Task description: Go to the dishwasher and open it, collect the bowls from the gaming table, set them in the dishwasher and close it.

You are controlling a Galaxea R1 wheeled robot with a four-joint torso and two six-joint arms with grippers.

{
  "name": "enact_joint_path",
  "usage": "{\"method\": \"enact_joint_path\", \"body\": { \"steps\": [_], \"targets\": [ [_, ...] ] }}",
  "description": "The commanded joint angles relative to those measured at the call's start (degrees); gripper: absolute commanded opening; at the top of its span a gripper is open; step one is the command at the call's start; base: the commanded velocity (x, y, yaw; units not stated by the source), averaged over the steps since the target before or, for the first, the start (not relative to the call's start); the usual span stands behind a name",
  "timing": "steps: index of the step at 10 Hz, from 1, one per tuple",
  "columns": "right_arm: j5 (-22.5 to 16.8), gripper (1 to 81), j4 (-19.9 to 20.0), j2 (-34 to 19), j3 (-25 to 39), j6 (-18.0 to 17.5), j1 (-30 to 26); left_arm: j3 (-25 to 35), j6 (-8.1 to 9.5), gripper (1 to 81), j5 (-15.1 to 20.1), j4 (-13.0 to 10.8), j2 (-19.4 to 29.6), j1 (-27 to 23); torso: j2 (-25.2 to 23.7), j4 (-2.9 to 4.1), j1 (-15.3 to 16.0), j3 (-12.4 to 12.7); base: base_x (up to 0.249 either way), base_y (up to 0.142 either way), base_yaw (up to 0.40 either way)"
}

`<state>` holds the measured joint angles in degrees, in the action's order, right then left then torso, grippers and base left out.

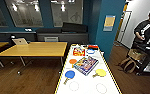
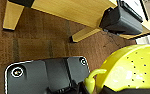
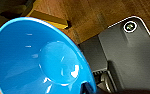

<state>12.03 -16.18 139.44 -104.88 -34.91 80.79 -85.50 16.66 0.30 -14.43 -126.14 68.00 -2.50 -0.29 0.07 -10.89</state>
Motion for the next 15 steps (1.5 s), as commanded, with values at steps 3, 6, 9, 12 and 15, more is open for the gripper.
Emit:
{"method": "enact_joint_path", "body": {
  "steps": [3,6,9,12,15],
  "targets": [
    [-2.5,1.0,-1.9,5.1,-9.8,0.4,-1.2,-9.8,-0.93,1.0,1.2,-3.4,-6.2,3.0,0.0,0.00,0.0,0.0,0.000,0.000,0.000],
    [-3.2,1.0,-2.6,6.8,-11.9,0.3,-0.9,-13.4,-1.02,1.0,-0.5,-3.7,-8.3,4.8,0.0,0.00,0.0,0.1,0.000,0.000,0.000],
    [-3.2,1.0,-3.2,8.0,-12.8,0.4,-0.2,-15.9,-2.07,1.0,-0.5,-3.7,-10.0,6.4,0.0,0.00,-0.1,0.6,0.000,0.000,0.000],
    [-3.4,1.0,-4.9,13.4,-21.0,0.4,1.2,-25.3,-2.78,1.0,-2.3,-3.7,-15.1,9.5,-0.1,0.00,-0.1,0.6,0.000,0.000,0.000],
    [-4.2,1.0,-6.7,18.6,-27.5,0.4,2.0,-29.4,-3.39,1.0,-3.0,-3.7,-17.9,10.9,-0.1,0.00,-0.1,0.6,0.000,0.000,0.000]
  ]
}}
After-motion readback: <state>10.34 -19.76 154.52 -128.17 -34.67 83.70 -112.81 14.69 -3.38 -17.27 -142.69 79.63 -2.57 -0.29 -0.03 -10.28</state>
